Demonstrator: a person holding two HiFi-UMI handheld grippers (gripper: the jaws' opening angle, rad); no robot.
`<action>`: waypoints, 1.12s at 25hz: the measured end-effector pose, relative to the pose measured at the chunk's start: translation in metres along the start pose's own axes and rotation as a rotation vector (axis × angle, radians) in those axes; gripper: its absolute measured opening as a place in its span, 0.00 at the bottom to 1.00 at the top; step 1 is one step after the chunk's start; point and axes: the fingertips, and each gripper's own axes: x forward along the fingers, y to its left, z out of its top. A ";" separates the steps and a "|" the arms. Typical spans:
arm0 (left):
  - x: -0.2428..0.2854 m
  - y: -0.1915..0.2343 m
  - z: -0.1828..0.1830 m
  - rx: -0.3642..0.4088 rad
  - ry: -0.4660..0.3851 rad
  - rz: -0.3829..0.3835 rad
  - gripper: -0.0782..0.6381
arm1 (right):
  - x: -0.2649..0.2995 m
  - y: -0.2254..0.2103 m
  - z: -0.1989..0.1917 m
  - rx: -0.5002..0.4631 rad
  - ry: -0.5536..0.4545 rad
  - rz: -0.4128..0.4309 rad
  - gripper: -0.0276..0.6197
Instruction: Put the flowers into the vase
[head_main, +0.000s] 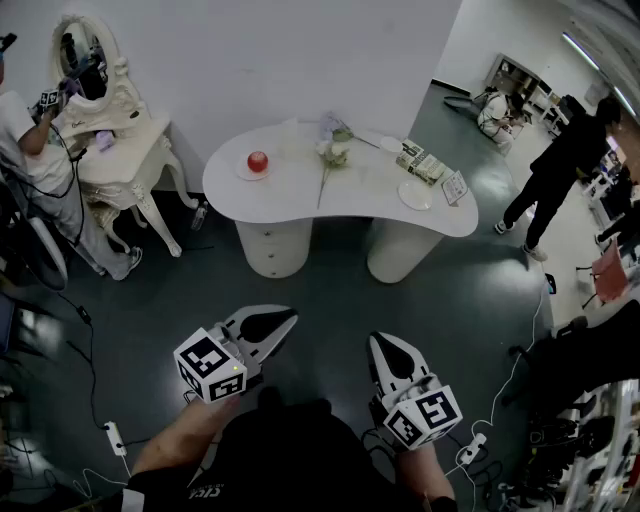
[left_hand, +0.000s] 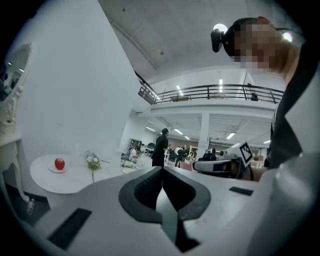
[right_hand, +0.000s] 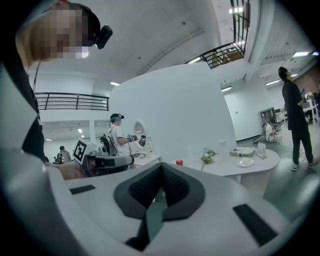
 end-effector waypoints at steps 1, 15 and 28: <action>0.000 0.000 0.000 -0.003 0.003 0.001 0.13 | 0.000 0.000 -0.001 0.001 0.000 0.000 0.08; 0.016 -0.008 -0.011 -0.011 0.023 -0.011 0.13 | -0.014 -0.014 -0.011 0.035 0.004 -0.012 0.08; 0.045 -0.016 -0.024 0.020 0.055 0.068 0.13 | -0.040 -0.049 -0.009 0.061 -0.020 -0.019 0.08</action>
